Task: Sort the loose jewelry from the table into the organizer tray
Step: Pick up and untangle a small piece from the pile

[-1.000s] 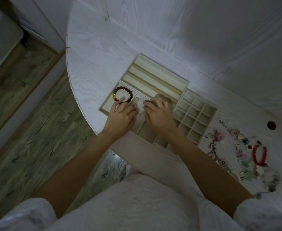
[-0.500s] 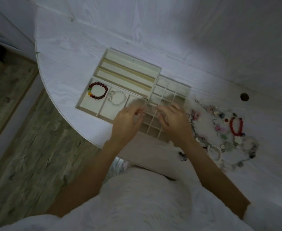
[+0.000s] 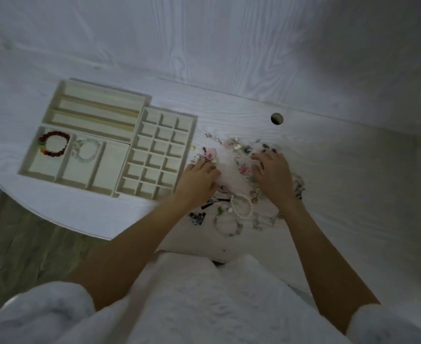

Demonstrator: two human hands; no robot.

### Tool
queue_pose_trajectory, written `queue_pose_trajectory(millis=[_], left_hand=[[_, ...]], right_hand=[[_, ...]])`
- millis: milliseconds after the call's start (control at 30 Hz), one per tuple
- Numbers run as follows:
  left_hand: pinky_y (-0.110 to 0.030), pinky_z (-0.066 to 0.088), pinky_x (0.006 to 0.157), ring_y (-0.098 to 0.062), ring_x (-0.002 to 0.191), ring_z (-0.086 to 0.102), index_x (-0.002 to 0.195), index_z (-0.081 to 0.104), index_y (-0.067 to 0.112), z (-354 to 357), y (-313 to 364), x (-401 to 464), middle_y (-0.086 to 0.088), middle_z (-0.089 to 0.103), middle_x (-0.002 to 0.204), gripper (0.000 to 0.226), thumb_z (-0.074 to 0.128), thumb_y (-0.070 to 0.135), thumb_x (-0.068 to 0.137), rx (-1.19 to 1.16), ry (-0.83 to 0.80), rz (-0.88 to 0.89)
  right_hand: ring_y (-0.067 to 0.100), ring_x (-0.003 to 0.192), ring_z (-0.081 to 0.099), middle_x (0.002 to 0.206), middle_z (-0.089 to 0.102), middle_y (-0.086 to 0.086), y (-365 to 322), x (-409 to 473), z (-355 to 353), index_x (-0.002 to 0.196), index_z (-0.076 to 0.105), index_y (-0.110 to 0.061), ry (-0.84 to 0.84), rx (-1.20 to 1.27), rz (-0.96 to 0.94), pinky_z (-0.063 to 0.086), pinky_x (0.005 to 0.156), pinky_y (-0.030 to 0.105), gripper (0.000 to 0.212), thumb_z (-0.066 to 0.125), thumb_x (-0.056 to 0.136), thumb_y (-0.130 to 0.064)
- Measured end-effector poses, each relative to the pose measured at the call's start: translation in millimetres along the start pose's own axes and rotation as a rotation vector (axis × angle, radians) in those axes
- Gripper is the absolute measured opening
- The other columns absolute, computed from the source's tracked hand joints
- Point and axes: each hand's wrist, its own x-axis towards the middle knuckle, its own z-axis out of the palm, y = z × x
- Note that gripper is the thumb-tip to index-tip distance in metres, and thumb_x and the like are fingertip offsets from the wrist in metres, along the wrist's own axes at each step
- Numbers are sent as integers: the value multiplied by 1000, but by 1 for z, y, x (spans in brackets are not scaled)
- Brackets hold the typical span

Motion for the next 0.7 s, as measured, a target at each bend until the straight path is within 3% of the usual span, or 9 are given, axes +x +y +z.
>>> queue_pose_trajectory(millis=[100, 200, 367, 467, 567, 633, 700], left_hand=[[-43, 45, 86, -27, 113, 54, 116, 63, 15, 5, 0, -8, -2, 57, 128, 31, 62, 20, 86, 27, 39, -19], [-42, 52, 75, -29, 100, 61, 105, 68, 13, 10, -3, -13, -3, 64, 116, 29, 70, 16, 77, 19, 79, -45], [-36, 52, 66, -30, 79, 61, 89, 69, 10, -6, -4, 11, -6, 67, 89, 23, 50, 21, 83, -79, 238, -118], [-41, 48, 78, -34, 94, 56, 104, 66, 7, -20, -13, 45, -12, 64, 102, 23, 64, 11, 81, -111, 285, -258], [-39, 38, 93, -34, 113, 46, 121, 59, 9, -29, -21, 78, -14, 56, 122, 33, 57, 11, 89, -105, 130, -301], [-34, 37, 90, -30, 118, 43, 120, 59, 13, -31, -25, 90, -10, 52, 125, 29, 52, 14, 92, -42, 19, -274], [-30, 37, 77, -27, 116, 44, 113, 62, 12, -31, -28, 95, -7, 52, 123, 23, 53, 16, 92, -14, -23, -256]], right_hand=[[33, 92, 55, 96, 66, 10, -3, 35, 6, 101, 67, -7, -30, 20, -97, 36, 80, 35, 26, 51, 85, -21], [31, 108, 48, 112, 62, 9, -17, 65, 18, 113, 64, -12, -107, -15, -146, 36, 89, 39, 29, 57, 87, -23], [27, 108, 45, 115, 55, 7, -19, 79, 32, 111, 61, -14, -215, -61, -178, 37, 87, 35, 26, 59, 87, -24], [30, 98, 49, 105, 58, 10, -12, 67, 32, 99, 64, -9, -185, 0, -233, 44, 80, 39, 17, 60, 83, -15], [33, 89, 53, 97, 60, 13, -4, 56, 34, 85, 64, -5, -138, 91, -290, 47, 74, 41, 17, 53, 83, -17], [35, 96, 55, 106, 61, 16, 1, 49, 34, 87, 65, -4, -192, 56, -321, 50, 78, 40, 16, 62, 79, -17], [36, 103, 55, 114, 60, 16, 2, 46, 32, 88, 67, -5, -248, 39, -322, 48, 83, 40, 20, 73, 73, -18]])
